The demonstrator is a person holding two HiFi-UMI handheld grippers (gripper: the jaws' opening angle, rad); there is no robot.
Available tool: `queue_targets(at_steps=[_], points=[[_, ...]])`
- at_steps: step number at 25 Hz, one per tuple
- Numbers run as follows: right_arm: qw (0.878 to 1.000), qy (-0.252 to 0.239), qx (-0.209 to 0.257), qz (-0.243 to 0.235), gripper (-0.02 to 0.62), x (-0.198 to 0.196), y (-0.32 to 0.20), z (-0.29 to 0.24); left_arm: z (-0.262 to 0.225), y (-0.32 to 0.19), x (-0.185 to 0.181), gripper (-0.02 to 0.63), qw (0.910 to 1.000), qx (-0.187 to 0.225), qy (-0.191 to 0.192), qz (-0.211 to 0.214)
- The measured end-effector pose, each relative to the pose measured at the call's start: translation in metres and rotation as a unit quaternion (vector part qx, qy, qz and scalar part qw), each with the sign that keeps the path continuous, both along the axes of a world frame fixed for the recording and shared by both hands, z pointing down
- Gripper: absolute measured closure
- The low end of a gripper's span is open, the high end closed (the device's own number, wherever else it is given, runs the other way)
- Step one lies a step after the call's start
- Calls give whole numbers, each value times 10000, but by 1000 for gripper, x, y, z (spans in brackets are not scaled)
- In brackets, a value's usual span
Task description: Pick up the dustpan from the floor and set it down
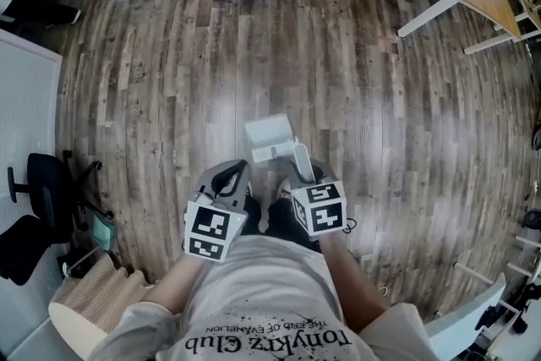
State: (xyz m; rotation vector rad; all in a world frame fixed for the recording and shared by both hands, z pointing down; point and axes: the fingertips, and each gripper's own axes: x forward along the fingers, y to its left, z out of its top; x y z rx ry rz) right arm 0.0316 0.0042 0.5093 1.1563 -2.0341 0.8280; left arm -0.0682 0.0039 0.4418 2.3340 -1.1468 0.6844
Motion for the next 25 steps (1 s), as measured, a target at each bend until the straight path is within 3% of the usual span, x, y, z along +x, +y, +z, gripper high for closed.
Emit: queue_targets(at_steps=[8,25], points=[[9998,4,49,-178,518,12,9,-27,-16,8,21,583,9996,243,8,114],[9991,-34,115,-406,518,15,25,-46,-42,10,28,583,9989,474,51,5]])
